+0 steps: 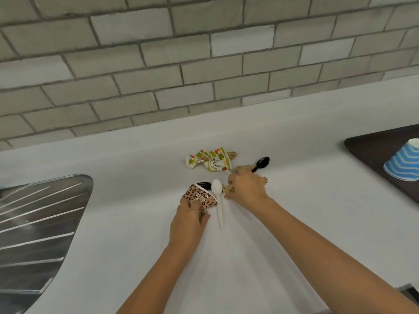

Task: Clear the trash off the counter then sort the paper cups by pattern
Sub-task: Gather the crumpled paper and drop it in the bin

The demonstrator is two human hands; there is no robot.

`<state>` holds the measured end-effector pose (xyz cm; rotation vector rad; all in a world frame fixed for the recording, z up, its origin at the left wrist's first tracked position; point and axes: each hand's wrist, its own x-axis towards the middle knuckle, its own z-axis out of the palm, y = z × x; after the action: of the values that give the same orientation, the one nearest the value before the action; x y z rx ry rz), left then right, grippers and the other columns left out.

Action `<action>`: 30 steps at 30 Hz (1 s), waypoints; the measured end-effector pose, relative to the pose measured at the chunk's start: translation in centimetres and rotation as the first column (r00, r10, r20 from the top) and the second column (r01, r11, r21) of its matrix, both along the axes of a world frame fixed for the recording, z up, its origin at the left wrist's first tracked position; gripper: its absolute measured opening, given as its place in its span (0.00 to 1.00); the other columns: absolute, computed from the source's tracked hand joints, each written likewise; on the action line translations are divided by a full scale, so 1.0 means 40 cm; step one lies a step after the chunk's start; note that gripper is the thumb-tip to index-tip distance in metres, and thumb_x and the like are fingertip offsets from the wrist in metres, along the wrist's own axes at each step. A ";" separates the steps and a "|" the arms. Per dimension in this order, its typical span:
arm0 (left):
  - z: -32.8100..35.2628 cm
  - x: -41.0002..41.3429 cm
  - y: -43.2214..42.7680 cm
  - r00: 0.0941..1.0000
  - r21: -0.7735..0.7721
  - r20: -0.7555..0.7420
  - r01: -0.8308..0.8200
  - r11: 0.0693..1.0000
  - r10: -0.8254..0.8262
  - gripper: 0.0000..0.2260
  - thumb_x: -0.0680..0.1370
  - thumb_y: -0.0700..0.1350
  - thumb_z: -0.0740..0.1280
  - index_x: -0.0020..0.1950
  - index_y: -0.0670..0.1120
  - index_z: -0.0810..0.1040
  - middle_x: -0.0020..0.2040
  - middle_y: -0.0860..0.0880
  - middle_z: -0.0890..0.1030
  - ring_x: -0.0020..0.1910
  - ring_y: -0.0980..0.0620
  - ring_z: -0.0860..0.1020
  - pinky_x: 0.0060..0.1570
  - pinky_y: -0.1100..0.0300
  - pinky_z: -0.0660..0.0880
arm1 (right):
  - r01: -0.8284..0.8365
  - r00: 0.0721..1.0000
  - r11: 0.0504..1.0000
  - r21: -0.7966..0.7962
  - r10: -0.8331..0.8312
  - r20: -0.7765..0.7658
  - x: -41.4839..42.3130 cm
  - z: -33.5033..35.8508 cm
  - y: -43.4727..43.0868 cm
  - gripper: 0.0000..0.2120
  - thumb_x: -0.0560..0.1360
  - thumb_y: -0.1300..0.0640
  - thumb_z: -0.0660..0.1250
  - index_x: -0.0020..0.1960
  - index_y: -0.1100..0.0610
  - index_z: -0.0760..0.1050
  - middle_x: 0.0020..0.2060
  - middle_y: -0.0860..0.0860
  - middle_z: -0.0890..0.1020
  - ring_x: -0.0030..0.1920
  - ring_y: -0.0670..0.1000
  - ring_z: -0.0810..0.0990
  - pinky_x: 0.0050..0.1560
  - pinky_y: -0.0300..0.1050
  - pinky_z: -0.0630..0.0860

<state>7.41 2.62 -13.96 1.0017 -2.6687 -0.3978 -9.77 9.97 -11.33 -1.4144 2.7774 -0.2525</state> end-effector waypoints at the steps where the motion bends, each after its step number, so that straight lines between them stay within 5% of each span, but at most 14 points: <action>1: -0.007 0.003 -0.001 0.999 0.012 -0.031 0.006 1.000 -0.006 0.14 0.78 0.51 0.64 0.59 0.44 0.74 0.58 0.46 0.70 0.51 0.48 0.75 0.45 0.58 0.75 | -0.014 1.000 1.000 -0.019 0.014 0.005 -0.003 -0.003 0.003 0.23 0.72 0.45 0.70 0.62 0.56 0.75 0.63 0.56 0.71 0.62 0.56 0.72 0.51 0.49 0.73; 6: -0.035 0.028 -0.004 0.987 -0.015 -0.153 0.056 0.998 -0.057 0.10 0.76 0.50 0.69 0.49 0.44 0.77 0.49 0.50 0.74 0.46 0.50 0.75 0.39 0.58 0.73 | -0.113 0.989 0.987 -0.111 0.122 0.081 -0.014 -0.017 0.031 0.22 0.71 0.46 0.72 0.58 0.59 0.76 0.58 0.56 0.74 0.56 0.56 0.75 0.48 0.46 0.70; 9: -0.042 0.042 0.002 0.975 -0.063 -0.198 0.091 0.994 -0.102 0.08 0.75 0.48 0.70 0.44 0.45 0.75 0.43 0.52 0.75 0.43 0.51 0.74 0.35 0.59 0.72 | -0.135 0.970 0.943 -0.304 0.188 0.153 -0.018 -0.006 0.062 0.18 0.69 0.47 0.74 0.51 0.57 0.77 0.50 0.52 0.77 0.50 0.53 0.76 0.42 0.43 0.67; 14: 0.017 0.029 0.002 0.893 0.123 -0.449 0.105 0.987 -0.039 0.08 0.77 0.52 0.63 0.42 0.51 0.69 0.38 0.53 0.74 0.37 0.55 0.74 0.34 0.63 0.70 | 0.188 0.950 0.771 -0.609 0.014 0.310 -0.093 0.051 0.143 0.11 0.67 0.53 0.76 0.44 0.52 0.77 0.39 0.45 0.80 0.40 0.48 0.77 0.36 0.42 0.71; 16: 0.079 -0.009 0.002 0.801 0.238 -0.599 0.151 0.959 0.023 0.07 0.78 0.52 0.61 0.43 0.50 0.69 0.37 0.51 0.73 0.35 0.57 0.72 0.35 0.64 0.70 | 0.251 0.928 0.831 -0.496 -0.060 0.368 -0.143 0.063 0.169 0.12 0.67 0.52 0.75 0.48 0.50 0.77 0.38 0.45 0.79 0.40 0.48 0.77 0.35 0.42 0.71; 19: 0.167 -0.100 -0.012 0.683 0.369 -0.722 0.252 0.895 0.106 0.06 0.80 0.45 0.60 0.43 0.48 0.68 0.37 0.49 0.75 0.33 0.59 0.73 0.36 0.66 0.71 | 0.132 0.882 0.983 -0.125 -0.059 0.468 -0.187 0.059 0.184 0.20 0.71 0.52 0.70 0.62 0.46 0.73 0.34 0.44 0.74 0.37 0.47 0.73 0.34 0.39 0.67; 22: 0.221 -0.210 -0.048 0.639 0.531 -0.728 0.299 0.793 0.247 0.08 0.82 0.46 0.59 0.44 0.46 0.67 0.38 0.45 0.80 0.29 0.56 0.73 0.28 0.66 0.69 | 0.009 0.883 0.999 0.050 -0.032 0.468 -0.196 0.043 0.176 0.28 0.72 0.53 0.69 0.70 0.41 0.66 0.48 0.44 0.79 0.48 0.48 0.75 0.41 0.39 0.68; 24: 0.234 -0.284 -0.081 0.641 0.695 -0.646 0.270 0.667 0.414 0.08 0.81 0.47 0.60 0.45 0.46 0.67 0.35 0.45 0.78 0.29 0.54 0.73 0.24 0.67 0.69 | 0.018 0.897 0.999 0.044 -0.036 0.440 -0.198 0.031 0.165 0.28 0.70 0.46 0.71 0.68 0.38 0.68 0.57 0.47 0.78 0.56 0.50 0.75 0.47 0.40 0.69; 27: 0.227 -0.380 -0.126 0.708 0.823 -0.511 0.240 0.515 0.488 0.04 0.80 0.42 0.62 0.47 0.47 0.67 0.35 0.46 0.73 0.32 0.51 0.75 0.27 0.62 0.77 | 0.062 0.954 0.998 0.009 -0.062 0.293 -0.190 0.008 0.156 0.26 0.67 0.38 0.72 0.63 0.39 0.71 0.50 0.48 0.75 0.56 0.50 0.75 0.46 0.41 0.68; 30: 0.190 -0.454 -0.156 0.876 0.766 -0.391 0.140 0.627 0.283 0.09 0.78 0.35 0.59 0.57 0.46 0.69 0.42 0.44 0.73 0.33 0.51 0.75 0.33 0.58 0.78 | 0.066 0.974 0.988 -0.140 -0.033 0.222 -0.183 -0.023 0.152 0.20 0.68 0.39 0.71 0.59 0.42 0.74 0.46 0.46 0.71 0.49 0.50 0.77 0.41 0.40 0.67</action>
<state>-10.76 -3.62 -6.35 1.0082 -1.9383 -1.6614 -17.09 16.06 -12.24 -1.2568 2.6619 -0.5880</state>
